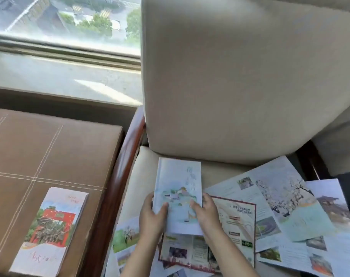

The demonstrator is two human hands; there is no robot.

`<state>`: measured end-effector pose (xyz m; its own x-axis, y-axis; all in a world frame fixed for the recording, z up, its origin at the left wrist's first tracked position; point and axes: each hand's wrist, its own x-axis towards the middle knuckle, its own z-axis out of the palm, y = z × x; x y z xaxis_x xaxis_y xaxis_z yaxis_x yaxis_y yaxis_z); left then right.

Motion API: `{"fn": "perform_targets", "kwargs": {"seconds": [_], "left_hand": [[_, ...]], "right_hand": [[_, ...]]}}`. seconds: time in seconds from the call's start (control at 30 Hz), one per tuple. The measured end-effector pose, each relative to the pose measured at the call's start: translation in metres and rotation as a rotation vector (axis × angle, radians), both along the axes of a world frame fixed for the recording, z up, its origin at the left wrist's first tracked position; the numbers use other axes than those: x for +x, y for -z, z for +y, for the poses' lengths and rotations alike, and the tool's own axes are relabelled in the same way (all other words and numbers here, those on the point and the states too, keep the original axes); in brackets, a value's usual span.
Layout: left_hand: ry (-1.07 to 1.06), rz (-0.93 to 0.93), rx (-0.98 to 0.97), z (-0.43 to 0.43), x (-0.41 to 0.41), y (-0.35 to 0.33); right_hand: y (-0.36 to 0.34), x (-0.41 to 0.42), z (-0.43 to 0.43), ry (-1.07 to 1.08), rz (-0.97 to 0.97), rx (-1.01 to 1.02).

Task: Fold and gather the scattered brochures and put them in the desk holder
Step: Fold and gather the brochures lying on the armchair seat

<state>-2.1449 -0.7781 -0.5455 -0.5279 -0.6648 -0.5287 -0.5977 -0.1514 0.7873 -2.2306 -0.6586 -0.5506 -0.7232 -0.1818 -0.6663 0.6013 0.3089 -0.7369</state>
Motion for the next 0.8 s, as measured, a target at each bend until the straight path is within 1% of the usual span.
{"fn": "perform_targets", "kwargs": {"seconds": [0.07, 0.13, 0.23, 0.33, 0.37, 0.47, 0.5, 0.53, 0.6, 0.67, 0.73, 0.8], "left_hand": [[0.005, 0.006, -0.087, -0.016, -0.01, 0.023], [0.065, 0.005, -0.167, -0.029, -0.016, 0.039], [0.105, -0.024, -0.206, -0.037, -0.016, 0.061], [0.058, -0.114, -0.224, -0.03, -0.012, 0.071], [0.061, -0.15, -0.261, -0.027, -0.012, 0.072], [0.076, -0.284, -0.458, -0.02, -0.015, 0.062], [0.059, -0.287, -0.5, -0.015, -0.014, 0.055], [0.048, -0.251, -0.515, -0.009, -0.011, 0.047], [0.063, -0.152, -0.484, 0.011, 0.001, 0.032], [0.097, -0.138, -0.409, 0.036, 0.018, 0.022], [0.118, -0.202, -0.329, 0.057, 0.034, 0.019], [0.158, -0.319, -0.275, 0.072, 0.048, 0.022]], "right_hand": [[0.022, -0.007, -0.014, -0.031, 0.012, 0.003], [0.039, -0.01, -0.02, -0.104, 0.085, 0.08], [0.054, -0.013, -0.017, -0.176, 0.15, 0.144], [0.06, -0.012, -0.009, -0.155, 0.148, 0.119], [0.058, -0.011, -0.006, -0.153, 0.162, 0.119], [0.048, -0.004, 0.015, -0.12, 0.262, 0.153], [0.042, 0.0, 0.027, -0.079, 0.289, 0.174], [0.036, 0.004, 0.041, -0.022, 0.315, 0.202], [0.024, 0.017, 0.071, 0.121, 0.378, 0.296], [0.017, 0.035, 0.102, 0.265, 0.417, 0.445], [0.016, 0.053, 0.13, 0.346, 0.37, 0.616], [0.019, 0.066, 0.15, 0.361, 0.262, 0.724]]}}
